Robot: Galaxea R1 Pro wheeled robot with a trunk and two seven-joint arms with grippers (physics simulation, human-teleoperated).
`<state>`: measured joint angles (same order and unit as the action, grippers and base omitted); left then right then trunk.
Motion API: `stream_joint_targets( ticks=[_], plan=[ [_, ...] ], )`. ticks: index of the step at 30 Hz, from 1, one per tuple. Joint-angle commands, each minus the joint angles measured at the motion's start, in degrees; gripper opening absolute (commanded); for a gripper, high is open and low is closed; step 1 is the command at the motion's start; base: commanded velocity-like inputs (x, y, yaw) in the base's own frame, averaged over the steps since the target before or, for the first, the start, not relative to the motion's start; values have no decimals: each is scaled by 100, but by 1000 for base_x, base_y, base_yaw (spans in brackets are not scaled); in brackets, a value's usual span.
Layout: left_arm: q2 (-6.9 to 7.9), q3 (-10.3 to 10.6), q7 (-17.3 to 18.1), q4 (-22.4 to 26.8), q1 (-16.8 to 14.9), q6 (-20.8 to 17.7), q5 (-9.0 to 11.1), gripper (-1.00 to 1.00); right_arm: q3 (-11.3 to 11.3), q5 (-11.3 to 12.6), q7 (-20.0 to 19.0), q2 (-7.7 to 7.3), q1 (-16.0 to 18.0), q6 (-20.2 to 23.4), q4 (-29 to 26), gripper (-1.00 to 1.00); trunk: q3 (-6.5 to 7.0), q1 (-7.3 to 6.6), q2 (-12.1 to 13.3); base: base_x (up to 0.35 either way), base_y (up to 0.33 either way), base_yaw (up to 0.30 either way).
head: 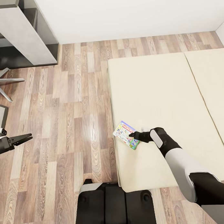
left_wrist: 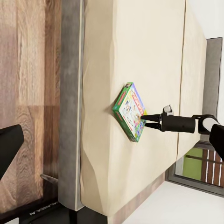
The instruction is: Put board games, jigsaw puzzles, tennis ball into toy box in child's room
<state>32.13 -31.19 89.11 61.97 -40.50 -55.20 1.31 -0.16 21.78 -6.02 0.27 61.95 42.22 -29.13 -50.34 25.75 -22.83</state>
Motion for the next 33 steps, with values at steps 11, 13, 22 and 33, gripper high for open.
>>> stream_joint_targets(
  ticks=[11, 13, 22, 33],
  plan=[
    [3, 7, 27, 0, -2, -61, -8, 100, -2, -24, -22, 14, 2, 23, -5, 100, -6, 3, -9, 0, 0, 0],
    [3, 7, 27, 0, -2, -61, -8, 100, -2, -24, -22, 18, 2, 23, -5, 100, -6, 3, -9, 0, 0, 0],
    [4, 8, 27, 0, -3, -61, -8, 100, -2, -26, -22, 18, 2, 23, -5, 100, -6, 3, -9, 0, 0, 0],
    [2, 8, 27, 0, -2, -61, -8, 100, -2, -24, -22, 21, 2, 17, -5, 100, -6, 3, -9, 0, 0, 0]
  ],
)
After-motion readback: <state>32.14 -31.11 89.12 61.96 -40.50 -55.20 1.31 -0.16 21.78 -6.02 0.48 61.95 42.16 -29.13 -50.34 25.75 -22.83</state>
